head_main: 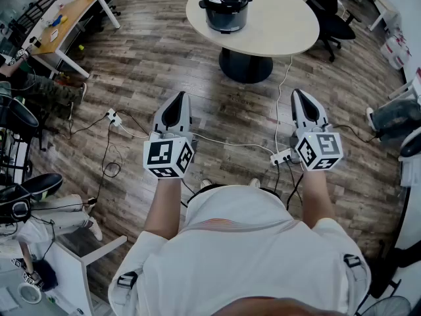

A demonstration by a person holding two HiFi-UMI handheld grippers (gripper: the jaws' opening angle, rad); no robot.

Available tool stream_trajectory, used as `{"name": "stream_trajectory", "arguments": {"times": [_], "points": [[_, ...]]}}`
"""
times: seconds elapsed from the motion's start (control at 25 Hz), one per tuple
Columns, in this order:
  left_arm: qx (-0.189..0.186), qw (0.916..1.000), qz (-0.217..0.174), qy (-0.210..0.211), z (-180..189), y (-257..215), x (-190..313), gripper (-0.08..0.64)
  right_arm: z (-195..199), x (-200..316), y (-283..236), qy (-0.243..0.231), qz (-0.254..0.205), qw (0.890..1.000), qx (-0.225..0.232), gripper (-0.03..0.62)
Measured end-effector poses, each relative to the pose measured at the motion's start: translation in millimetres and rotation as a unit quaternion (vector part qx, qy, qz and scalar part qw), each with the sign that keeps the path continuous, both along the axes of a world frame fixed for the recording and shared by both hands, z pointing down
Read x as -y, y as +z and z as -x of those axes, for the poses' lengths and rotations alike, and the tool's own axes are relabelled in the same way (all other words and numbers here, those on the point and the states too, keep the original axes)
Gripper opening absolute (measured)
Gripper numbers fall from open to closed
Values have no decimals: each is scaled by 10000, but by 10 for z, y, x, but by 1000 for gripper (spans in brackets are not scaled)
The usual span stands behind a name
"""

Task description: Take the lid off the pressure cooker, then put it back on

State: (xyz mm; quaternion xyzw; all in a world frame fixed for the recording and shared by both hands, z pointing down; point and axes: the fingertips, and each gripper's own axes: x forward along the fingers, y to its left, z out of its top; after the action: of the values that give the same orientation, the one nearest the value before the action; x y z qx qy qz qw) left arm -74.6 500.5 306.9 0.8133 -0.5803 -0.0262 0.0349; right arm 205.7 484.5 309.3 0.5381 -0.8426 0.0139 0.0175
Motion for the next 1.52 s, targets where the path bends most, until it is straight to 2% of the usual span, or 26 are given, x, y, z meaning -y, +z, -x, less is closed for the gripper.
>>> {"name": "stream_trajectory", "arguments": {"times": [0.8, 1.0, 1.28, 1.52], "points": [[-72, 9999, 55, 107, 35, 53, -27, 5, 123, -16, 79, -7, 52, 10000, -9, 2], [-112, 9998, 69, 159, 145, 62, 57, 5, 219, 73, 31, 15, -32, 9995, 314, 2], [-117, 9997, 13, 219, 646, 76, 98, 5, 784, 127, 2, -101, -137, 9993, 323, 2], [-459, 9986, 10, 264, 1202, 166, 116, 5, 1484, 150, 88, -346, -165, 9991, 188, 2]]}}
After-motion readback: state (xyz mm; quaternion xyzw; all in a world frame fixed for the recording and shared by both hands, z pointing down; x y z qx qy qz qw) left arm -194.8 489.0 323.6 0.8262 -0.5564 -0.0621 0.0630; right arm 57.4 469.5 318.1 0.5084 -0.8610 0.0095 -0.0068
